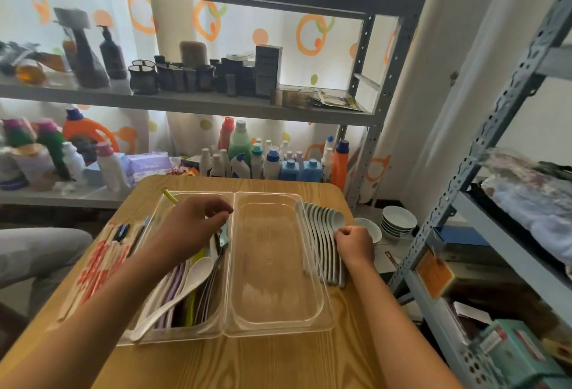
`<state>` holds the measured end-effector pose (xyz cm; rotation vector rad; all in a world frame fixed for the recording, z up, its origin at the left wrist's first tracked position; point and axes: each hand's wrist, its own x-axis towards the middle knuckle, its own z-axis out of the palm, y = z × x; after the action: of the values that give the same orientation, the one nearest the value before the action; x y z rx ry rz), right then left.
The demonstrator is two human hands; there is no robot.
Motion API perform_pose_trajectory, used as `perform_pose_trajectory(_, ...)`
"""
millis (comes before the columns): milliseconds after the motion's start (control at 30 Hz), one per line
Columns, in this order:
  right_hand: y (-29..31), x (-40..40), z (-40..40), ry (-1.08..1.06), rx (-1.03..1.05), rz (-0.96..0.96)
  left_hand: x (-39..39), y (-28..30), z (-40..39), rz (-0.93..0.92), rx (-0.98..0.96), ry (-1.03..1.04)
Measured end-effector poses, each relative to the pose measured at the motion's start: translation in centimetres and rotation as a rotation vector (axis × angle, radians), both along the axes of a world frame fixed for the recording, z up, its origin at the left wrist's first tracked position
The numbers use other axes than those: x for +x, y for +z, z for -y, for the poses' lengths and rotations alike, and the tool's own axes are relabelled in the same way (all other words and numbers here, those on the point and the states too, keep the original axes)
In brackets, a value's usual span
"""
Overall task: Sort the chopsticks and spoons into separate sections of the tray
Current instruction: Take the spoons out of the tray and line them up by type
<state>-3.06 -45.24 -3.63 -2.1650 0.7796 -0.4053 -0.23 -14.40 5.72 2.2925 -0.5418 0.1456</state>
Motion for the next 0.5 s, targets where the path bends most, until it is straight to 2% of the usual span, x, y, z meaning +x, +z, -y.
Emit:
perform_pose_trajectory(200,-0.7,0.0,0.7,0.007,0.092,0.039,0.4,-0.5,-1.3,-0.052,0.012,0.017)
perform_pose_trajectory(500,-0.9,-0.6,1.4,-0.037,0.092,0.081,0.4,-0.9,-3.5,-0.161,0.074,0.033)
